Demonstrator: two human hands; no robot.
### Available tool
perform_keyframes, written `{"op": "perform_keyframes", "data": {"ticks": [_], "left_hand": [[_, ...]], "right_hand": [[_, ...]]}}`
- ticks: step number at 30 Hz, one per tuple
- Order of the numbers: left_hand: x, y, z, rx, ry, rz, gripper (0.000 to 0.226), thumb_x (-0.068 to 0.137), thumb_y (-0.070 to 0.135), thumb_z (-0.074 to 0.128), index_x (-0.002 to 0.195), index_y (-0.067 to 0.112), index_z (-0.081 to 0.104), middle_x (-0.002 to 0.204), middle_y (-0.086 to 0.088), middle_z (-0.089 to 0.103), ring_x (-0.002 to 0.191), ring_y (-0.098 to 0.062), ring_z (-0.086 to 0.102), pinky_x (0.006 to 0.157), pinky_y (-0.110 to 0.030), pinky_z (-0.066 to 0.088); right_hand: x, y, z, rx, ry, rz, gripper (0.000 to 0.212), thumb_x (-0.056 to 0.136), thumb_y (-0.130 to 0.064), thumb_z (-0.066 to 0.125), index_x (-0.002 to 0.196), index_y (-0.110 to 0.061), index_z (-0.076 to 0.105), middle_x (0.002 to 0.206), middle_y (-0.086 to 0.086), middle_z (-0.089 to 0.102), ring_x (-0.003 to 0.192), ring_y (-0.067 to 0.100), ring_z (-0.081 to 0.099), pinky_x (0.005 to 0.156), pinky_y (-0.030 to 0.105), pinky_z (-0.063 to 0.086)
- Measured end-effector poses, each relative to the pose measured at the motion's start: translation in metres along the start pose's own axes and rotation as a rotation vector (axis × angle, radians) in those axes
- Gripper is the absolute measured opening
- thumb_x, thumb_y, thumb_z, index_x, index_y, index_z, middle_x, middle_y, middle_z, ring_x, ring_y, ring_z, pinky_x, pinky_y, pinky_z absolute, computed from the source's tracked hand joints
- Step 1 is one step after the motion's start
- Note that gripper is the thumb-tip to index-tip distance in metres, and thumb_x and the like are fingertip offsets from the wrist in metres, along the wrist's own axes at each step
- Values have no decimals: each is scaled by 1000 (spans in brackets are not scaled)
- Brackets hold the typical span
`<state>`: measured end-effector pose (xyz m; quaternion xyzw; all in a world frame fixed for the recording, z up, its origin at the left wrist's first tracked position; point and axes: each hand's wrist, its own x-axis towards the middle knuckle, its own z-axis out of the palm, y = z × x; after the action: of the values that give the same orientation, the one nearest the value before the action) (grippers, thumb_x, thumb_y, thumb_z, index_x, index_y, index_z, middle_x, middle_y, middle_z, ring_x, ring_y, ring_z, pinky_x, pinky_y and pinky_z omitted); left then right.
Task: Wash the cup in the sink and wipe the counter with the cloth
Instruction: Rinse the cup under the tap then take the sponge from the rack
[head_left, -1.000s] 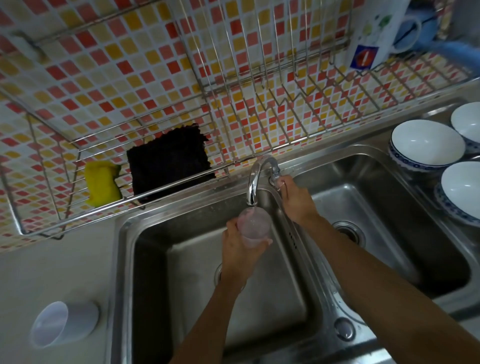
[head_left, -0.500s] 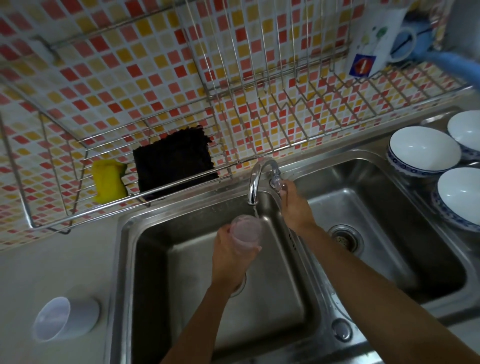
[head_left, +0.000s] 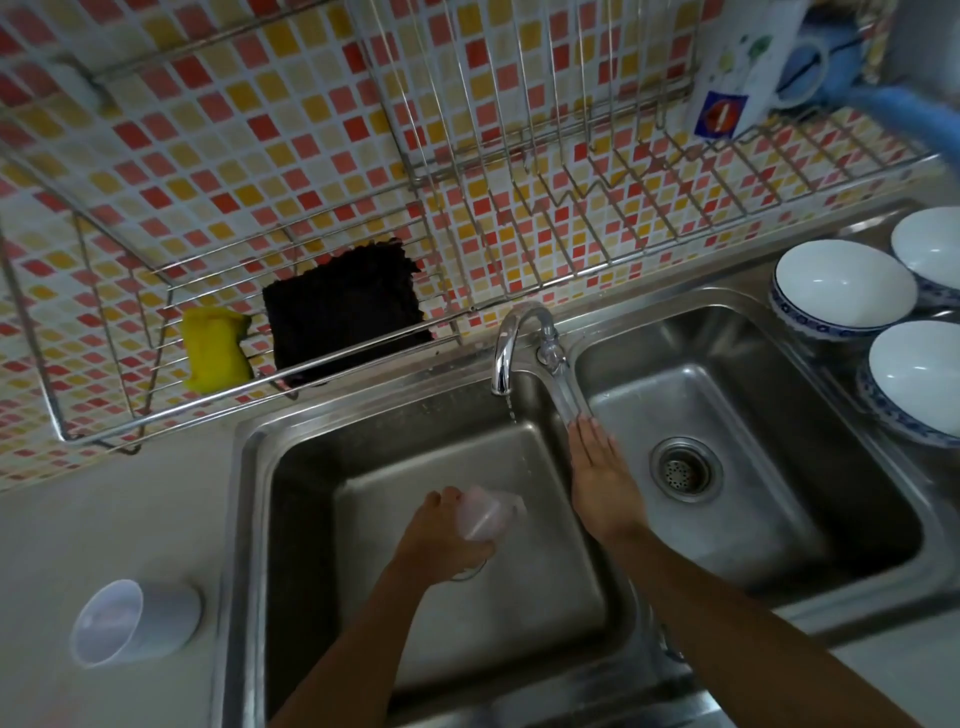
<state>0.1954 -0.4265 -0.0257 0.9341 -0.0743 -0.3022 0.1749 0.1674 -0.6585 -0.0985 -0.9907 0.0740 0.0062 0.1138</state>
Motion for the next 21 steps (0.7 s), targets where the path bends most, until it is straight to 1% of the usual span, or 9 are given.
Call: {"op": "perform_keyframes", "data": {"ticks": [2,5,9,12,13,14,17,19,21], "left_hand": [[2,0,-2,29,6,12,79,63,53,75,127,19,42,113,-1,46,108,-24,53,80,-30,44],[6,-1,-6,67,25,32,81,66,52,77,130,18,42,119,-7,46,112,-28,51,88,-39,49],[8,0,-14,150,52,47,84,67,56,76,133,18,40,123,-10,46,115,-29,48,93,-42,48],[8,1,-19,221,77,69,87,69,58,74,136,17,38,127,-12,45,118,-31,47,95,-43,46],[7,2,-20,234,85,70,88,69,59,74,137,18,37,128,-12,45,118,-31,47,96,-43,45],[6,2,-22,248,94,69,90,68,61,74,139,19,36,129,-12,45,119,-30,46,97,-42,44],[-1,-1,-26,280,133,62,92,70,63,71,141,20,34,132,-12,44,121,-30,45,100,-41,41],[-9,-4,-27,257,170,44,90,71,61,71,142,20,33,134,-11,43,123,-30,46,101,-42,40],[-20,-9,-29,191,202,25,88,71,60,72,139,20,34,132,-9,44,121,-29,48,100,-41,41]], "right_hand": [[0,-1,-1,-25,-15,0,68,74,3,42,142,4,37,147,22,39,137,34,38,116,37,5],[0,-1,-1,-32,-10,2,65,76,0,38,141,4,39,146,22,41,136,34,40,116,37,7],[0,1,4,-45,12,-23,64,78,-2,39,141,5,37,147,23,40,136,34,39,116,36,4],[2,0,7,-12,27,-22,62,80,2,39,142,5,36,148,22,37,138,35,36,119,39,12],[2,0,6,-1,21,-20,61,81,2,34,142,5,35,149,22,35,139,35,35,117,41,15],[2,1,5,8,1,-20,61,84,3,30,144,5,30,152,22,29,142,34,28,116,41,14],[3,1,-1,39,-52,-21,61,94,-2,31,150,0,8,159,17,4,148,29,2,117,36,-3],[5,-2,-11,52,-108,-9,61,98,-11,32,151,-3,3,160,15,-2,148,26,-3,119,36,-2],[3,-5,-21,98,-158,6,63,100,-21,36,152,-4,5,161,14,2,149,26,0,121,38,4]]}}
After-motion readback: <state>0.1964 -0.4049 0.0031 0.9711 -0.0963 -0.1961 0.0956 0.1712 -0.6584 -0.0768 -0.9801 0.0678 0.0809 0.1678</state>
